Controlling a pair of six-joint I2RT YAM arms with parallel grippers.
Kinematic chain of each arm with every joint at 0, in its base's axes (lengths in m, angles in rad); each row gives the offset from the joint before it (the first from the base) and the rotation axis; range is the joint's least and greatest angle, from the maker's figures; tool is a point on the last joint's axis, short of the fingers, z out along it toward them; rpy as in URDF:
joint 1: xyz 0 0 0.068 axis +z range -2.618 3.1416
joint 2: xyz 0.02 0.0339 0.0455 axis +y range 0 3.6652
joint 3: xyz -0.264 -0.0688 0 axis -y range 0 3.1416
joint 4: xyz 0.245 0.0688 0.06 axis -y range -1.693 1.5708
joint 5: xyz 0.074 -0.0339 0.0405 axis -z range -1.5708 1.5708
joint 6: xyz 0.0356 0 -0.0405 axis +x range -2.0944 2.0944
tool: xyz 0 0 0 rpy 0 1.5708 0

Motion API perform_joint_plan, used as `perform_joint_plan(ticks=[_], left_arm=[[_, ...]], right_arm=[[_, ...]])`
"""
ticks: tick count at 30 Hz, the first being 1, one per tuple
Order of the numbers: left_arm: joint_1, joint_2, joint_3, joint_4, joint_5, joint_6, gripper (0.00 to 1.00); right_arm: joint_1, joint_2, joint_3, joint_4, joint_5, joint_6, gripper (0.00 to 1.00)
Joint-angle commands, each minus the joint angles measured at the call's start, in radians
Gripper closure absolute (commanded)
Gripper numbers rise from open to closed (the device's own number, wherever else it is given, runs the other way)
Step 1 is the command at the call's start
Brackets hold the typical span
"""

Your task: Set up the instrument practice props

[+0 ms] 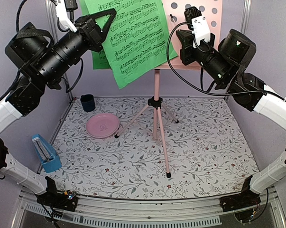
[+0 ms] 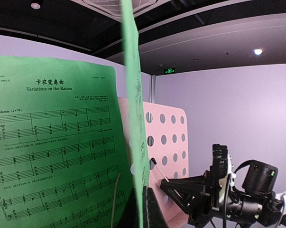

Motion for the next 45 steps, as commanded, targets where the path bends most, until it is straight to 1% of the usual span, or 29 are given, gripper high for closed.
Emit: perform_joint_plan(ticks=[1, 5, 11, 16, 27, 33, 34, 35, 36, 39, 41, 43, 45], left_arm=[[0.038, 0.029, 0.044, 0.000, 0.000, 0.022, 1.00], [0.090, 0.081, 0.090, -0.025, 0.064, 0.016, 1.00], [0.139, 0.205, 0.262, -0.115, 0.163, 0.016, 1.00], [0.149, 0.310, 0.416, -0.200, 0.230, 0.045, 1.00], [0.150, 0.540, 0.748, -0.317, 0.343, 0.133, 1.00], [0.166, 0.601, 0.811, -0.313, 0.388, 0.147, 1.00], [0.169, 0.607, 0.815, -0.309, 0.389, 0.146, 1.00], [0.171, 0.610, 0.820, -0.306, 0.393, 0.145, 1.00], [0.172, 0.611, 0.820, -0.303, 0.394, 0.146, 1.00], [0.175, 0.610, 0.821, -0.296, 0.395, 0.145, 1.00], [0.175, 0.609, 0.818, -0.295, 0.387, 0.142, 1.00], [0.175, 0.601, 0.812, -0.296, 0.374, 0.134, 0.89], [0.174, 0.584, 0.783, -0.291, 0.366, 0.125, 0.74]], right_arm=[[0.006, -0.063, -0.069, 0.125, -0.025, -0.015, 1.00], [0.007, -0.070, -0.087, 0.146, -0.058, -0.022, 1.00], [0.006, -0.083, -0.111, 0.167, -0.118, -0.024, 1.00], [0.007, -0.088, -0.129, 0.183, -0.145, -0.034, 1.00], [0.006, -0.093, -0.136, 0.183, -0.182, -0.027, 1.00], [0.006, -0.095, -0.143, 0.183, -0.199, -0.026, 1.00], [0.007, -0.094, -0.143, 0.183, -0.197, -0.025, 0.98], [0.007, -0.094, -0.143, 0.183, -0.196, -0.023, 0.93], [0.007, -0.092, -0.141, 0.184, -0.193, -0.022, 0.90], [0.006, -0.089, -0.136, 0.186, -0.172, -0.017, 0.85], [0.006, -0.088, -0.135, 0.187, -0.166, -0.016, 0.89], [0.006, -0.087, -0.134, 0.192, -0.157, -0.015, 0.92], [0.006, -0.084, -0.132, 0.194, -0.151, -0.014, 0.93]])
